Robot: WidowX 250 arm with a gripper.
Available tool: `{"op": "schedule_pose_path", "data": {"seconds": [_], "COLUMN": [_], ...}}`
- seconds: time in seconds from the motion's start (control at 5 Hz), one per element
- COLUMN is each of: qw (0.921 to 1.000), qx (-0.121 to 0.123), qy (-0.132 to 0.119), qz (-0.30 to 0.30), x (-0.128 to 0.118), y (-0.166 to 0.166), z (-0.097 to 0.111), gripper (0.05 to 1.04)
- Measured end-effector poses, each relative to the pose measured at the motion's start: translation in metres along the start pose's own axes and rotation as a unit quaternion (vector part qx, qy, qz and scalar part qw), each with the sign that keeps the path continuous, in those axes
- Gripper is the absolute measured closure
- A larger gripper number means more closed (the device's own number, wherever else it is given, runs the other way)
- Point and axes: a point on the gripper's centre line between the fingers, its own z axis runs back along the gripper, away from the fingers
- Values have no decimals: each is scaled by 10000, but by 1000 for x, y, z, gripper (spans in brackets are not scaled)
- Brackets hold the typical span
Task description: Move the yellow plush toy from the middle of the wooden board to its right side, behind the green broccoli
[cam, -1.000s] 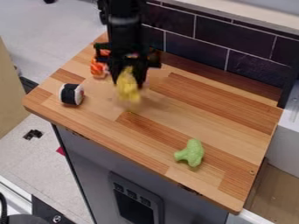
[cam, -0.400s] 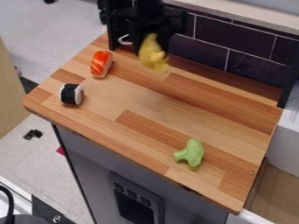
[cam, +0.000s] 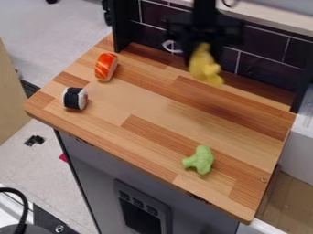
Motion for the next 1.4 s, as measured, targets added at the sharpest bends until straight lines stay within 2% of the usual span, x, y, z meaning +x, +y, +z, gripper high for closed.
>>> {"op": "schedule_pose_path", "data": {"seconds": [0.6, 0.8, 1.0, 1.2, 1.4], "qw": [9993, 9989, 9987, 9991, 9990], "qx": [291, 437, 470, 340, 434], "qy": [-145, -143, -188, -211, 4], "qz": [166, 126, 77, -129, -135], "x": [7, 4, 4, 2, -5], "y": [-64, -71, -72, -73, -61], "z": [-51, -67, -69, -72, -80], "gripper": [641, 569, 298, 87, 85]}}
